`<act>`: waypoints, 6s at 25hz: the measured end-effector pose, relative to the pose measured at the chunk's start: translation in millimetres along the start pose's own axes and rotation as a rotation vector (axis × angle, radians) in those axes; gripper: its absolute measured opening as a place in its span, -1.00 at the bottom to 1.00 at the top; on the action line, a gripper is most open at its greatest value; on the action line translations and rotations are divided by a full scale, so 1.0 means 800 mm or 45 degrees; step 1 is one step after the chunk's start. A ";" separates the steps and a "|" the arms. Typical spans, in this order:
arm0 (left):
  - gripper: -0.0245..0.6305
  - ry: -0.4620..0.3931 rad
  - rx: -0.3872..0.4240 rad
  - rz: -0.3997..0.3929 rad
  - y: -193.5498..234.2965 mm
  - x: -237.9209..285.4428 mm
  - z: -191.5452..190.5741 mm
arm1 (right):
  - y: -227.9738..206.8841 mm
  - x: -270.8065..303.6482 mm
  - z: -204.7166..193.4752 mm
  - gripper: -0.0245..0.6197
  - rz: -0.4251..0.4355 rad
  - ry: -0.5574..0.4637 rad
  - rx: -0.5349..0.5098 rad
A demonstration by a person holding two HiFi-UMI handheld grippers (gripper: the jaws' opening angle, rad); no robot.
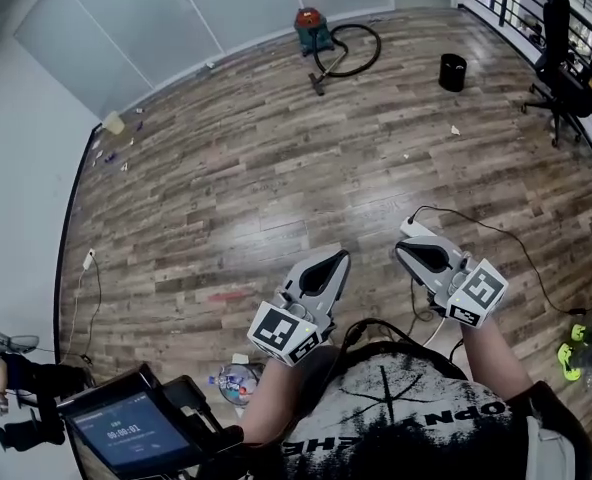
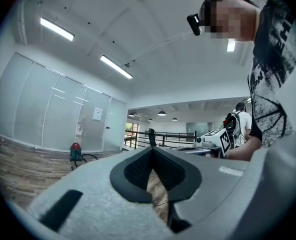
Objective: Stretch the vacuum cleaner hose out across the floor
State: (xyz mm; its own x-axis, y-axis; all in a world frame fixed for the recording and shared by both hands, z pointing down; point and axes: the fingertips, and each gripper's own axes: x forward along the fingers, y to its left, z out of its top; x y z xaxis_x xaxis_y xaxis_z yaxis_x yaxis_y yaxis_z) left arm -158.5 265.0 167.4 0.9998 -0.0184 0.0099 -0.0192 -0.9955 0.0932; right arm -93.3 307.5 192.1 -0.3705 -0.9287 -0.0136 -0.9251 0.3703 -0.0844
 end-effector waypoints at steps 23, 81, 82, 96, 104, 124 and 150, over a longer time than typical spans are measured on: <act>-0.92 0.043 0.006 -0.023 0.020 0.007 -0.015 | 0.000 0.026 -0.016 -0.90 0.027 0.043 0.021; -0.92 0.060 -0.006 -0.054 0.544 0.321 0.033 | -0.460 0.422 0.038 -0.90 0.013 0.124 -0.099; -0.92 0.075 -0.010 -0.043 0.548 0.337 0.032 | -0.472 0.421 0.040 -0.90 0.032 0.111 -0.111; -0.92 0.062 -0.056 -0.089 0.588 0.472 0.046 | -0.610 0.411 0.061 -0.90 0.070 -0.038 -0.042; -0.92 0.062 -0.097 -0.158 0.663 0.524 0.036 | -0.680 0.456 0.044 -0.90 -0.015 0.055 0.031; -0.92 0.077 -0.056 -0.355 0.958 0.585 0.061 | -0.840 0.705 0.057 -0.90 -0.191 0.066 0.033; -0.92 0.122 -0.008 -0.087 1.203 0.870 0.104 | -1.203 0.852 0.090 -0.90 0.145 0.141 0.008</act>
State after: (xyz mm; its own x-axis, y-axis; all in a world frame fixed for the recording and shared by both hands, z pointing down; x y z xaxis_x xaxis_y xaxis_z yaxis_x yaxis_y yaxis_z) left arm 519.4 -713.4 181.5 0.9934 0.0589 0.0982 0.0487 -0.9935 0.1033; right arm 550.7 -683.4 192.5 -0.4801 -0.8729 0.0863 -0.8762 0.4725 -0.0951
